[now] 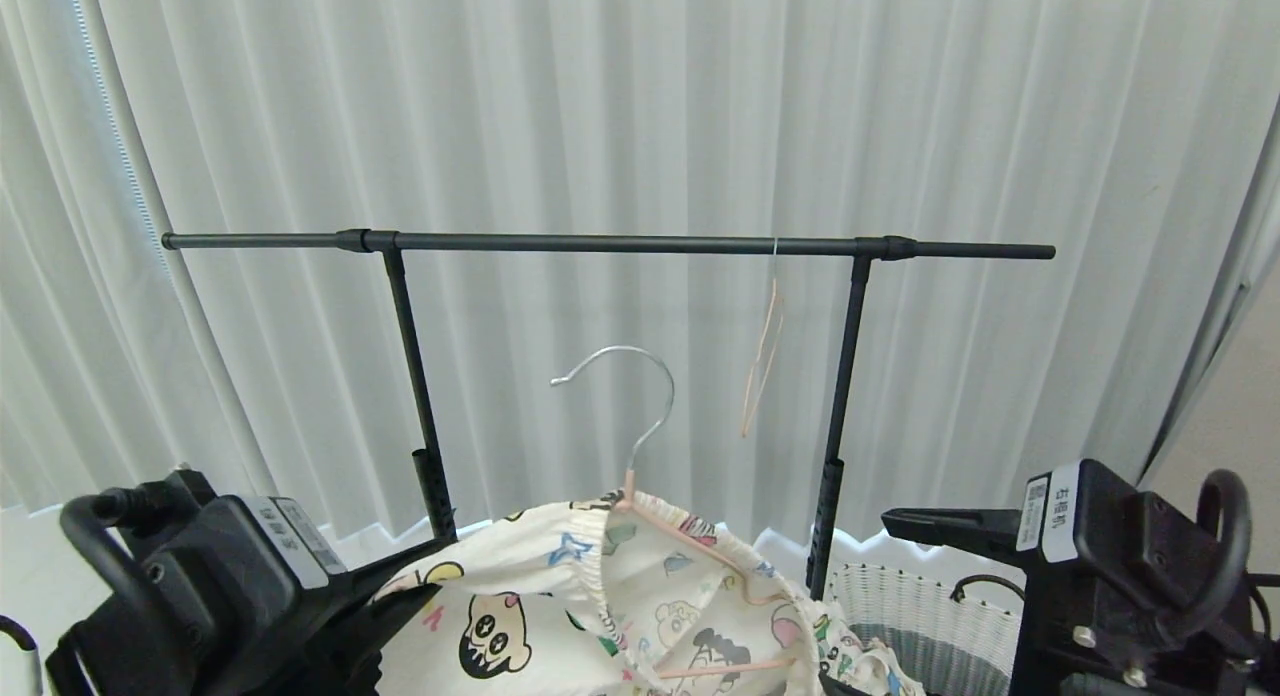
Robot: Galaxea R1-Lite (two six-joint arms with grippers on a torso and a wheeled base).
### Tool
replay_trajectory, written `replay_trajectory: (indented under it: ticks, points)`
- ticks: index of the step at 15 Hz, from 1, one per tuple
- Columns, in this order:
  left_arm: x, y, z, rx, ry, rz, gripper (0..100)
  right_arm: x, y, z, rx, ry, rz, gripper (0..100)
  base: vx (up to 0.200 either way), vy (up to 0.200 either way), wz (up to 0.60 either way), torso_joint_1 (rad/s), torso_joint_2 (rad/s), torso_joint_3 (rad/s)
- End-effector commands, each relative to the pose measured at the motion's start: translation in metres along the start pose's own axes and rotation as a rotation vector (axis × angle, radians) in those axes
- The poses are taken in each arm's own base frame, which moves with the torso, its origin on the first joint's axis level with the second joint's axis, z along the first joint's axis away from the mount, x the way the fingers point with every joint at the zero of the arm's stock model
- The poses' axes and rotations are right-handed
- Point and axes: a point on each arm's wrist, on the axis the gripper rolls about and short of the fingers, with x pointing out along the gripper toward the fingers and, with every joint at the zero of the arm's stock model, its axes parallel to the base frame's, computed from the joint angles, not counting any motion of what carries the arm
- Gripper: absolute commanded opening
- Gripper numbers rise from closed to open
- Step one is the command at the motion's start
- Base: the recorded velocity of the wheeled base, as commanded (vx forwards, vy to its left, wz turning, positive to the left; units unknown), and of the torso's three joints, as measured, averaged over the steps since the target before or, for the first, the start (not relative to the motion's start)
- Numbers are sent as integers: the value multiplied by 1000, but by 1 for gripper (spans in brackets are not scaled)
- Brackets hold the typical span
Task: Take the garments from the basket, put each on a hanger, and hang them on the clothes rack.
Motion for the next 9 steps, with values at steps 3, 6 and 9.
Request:
replay_trajectory:
  ticks: [3,6,9]
  points:
    - [-5,-15,-1,40,-33,-95,0,19,4,10,-83,-3,82,100,0,0,0,0,0,0]
    - [-7,-18,5,46,-69,-114,0,32,17,2,-163,34,206,100,0,0,0,0,0,0]
    - [-9,-20,8,47,-98,-130,0,46,23,2,-168,54,254,100,0,0,0,0,0,0]
